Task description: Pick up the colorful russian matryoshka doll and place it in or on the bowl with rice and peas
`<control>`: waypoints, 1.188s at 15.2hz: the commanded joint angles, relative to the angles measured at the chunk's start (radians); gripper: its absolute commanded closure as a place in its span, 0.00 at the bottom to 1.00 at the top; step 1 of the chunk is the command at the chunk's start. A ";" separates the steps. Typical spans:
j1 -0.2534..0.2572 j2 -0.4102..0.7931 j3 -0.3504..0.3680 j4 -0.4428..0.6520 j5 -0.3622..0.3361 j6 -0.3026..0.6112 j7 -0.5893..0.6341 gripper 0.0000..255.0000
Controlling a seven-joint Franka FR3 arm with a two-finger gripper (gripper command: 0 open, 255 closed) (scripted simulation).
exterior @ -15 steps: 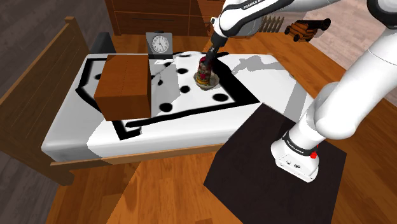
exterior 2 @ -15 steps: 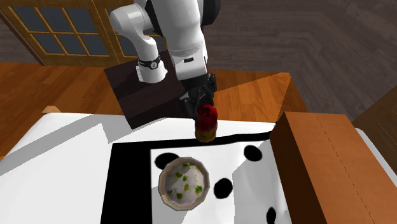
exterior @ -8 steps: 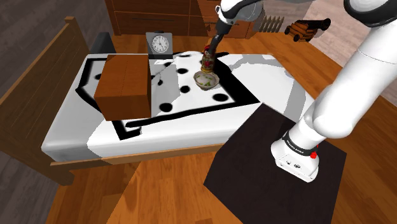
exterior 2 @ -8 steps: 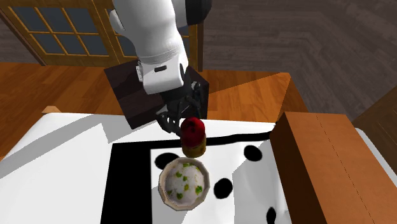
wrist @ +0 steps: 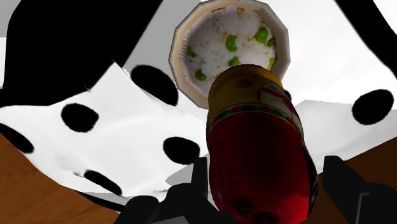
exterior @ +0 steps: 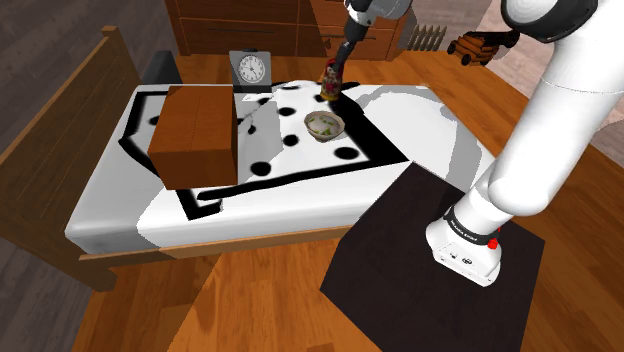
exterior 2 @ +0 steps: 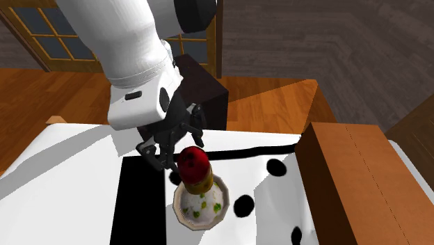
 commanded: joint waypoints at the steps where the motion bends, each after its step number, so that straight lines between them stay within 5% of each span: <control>1: -0.003 0.012 0.002 -0.008 0.009 0.019 -0.011 1.00; 18: -0.021 0.122 0.035 -0.093 0.099 0.200 -0.096 1.00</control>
